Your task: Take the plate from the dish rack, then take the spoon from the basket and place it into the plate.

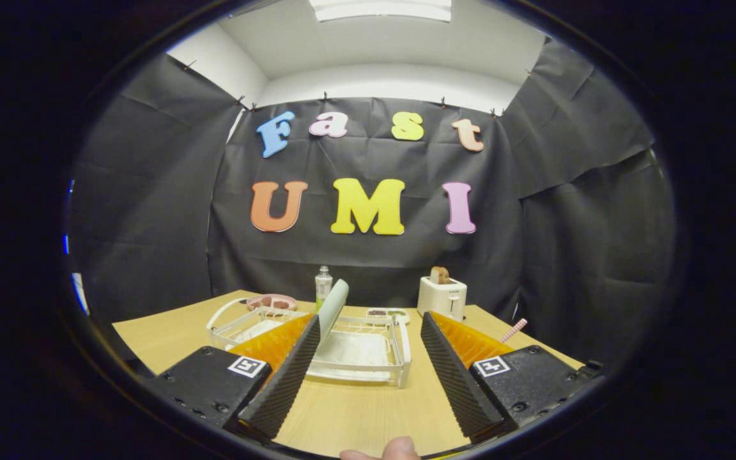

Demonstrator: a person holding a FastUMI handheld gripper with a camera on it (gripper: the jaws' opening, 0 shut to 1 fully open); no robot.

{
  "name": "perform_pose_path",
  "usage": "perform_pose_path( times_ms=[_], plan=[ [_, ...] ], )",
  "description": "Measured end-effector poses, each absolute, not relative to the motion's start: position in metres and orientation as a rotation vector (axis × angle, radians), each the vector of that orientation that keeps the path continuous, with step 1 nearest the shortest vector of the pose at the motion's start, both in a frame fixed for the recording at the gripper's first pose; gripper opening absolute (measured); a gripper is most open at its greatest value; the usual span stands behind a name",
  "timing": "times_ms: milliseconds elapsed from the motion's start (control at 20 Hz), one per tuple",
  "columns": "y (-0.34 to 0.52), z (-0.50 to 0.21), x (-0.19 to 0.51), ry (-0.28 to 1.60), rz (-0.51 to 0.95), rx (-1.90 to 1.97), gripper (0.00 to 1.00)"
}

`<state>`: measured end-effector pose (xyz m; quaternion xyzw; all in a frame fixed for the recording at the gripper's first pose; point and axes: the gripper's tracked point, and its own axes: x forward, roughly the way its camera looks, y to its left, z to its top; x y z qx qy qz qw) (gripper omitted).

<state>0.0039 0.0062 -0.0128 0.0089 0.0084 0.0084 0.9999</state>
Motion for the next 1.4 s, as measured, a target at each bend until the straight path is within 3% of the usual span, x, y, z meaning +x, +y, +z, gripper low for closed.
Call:
perform_pose_path(
  times_ms=[800, 1400],
  plan=[
    [-0.014, 0.012, 0.025, 0.057, 0.038, 0.019, 1.00],
    [0.015, 0.060, 0.110, 0.340, 0.189, 0.011, 1.00]
  ],
)
